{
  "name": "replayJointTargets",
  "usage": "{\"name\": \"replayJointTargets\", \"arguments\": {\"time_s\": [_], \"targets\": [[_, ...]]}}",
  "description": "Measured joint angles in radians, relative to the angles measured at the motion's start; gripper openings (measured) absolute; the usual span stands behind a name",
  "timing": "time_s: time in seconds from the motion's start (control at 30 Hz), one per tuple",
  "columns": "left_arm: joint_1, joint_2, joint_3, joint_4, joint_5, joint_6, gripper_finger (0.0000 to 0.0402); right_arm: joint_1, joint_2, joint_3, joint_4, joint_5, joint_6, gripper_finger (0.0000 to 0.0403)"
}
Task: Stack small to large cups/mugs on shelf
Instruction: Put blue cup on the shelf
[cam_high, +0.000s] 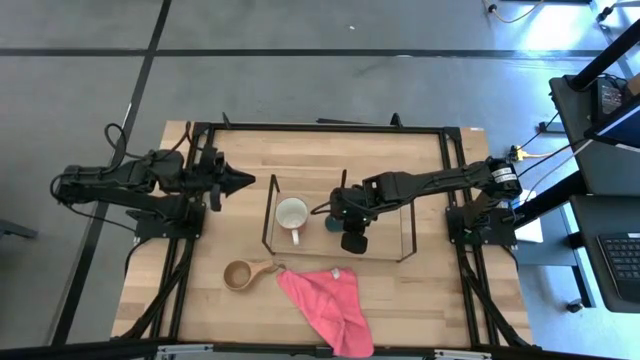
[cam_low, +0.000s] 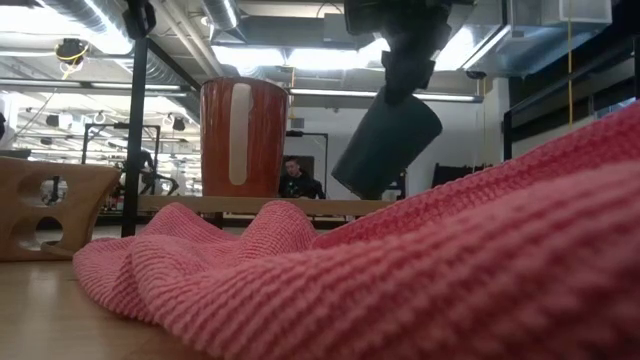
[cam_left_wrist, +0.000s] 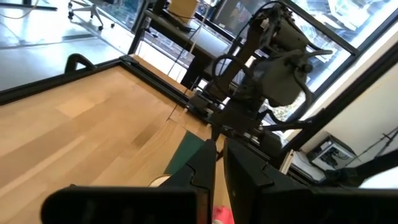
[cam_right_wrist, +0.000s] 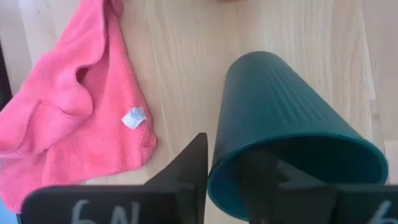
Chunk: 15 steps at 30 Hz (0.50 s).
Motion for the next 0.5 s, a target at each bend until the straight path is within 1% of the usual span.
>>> {"name": "replayJointTargets", "arguments": {"time_s": [0.2, 0.27, 0.37, 0.5], "targets": [[0.035, 0.000, 0.000, 0.000, 0.001, -0.001, 0.0025, 0.000, -0.001, 0.005, 0.040, -0.002, 0.020, 0.0078], [0.047, 0.000, 0.000, 0.000, 0.016, -0.001, 0.0025, -0.001, -0.001, 0.005, 0.038, -0.020, 0.022, 0.0076], [0.064, 0.000, 0.000, 0.000, 0.038, -0.002, 0.0025, -0.001, 0.002, 0.005, 0.037, -0.026, 0.012, 0.0066], [0.081, 0.000, 0.000, 0.001, 0.039, -0.002, 0.0025, -0.001, 0.002, 0.005, 0.039, -0.026, -0.018, 0.0053]]}}
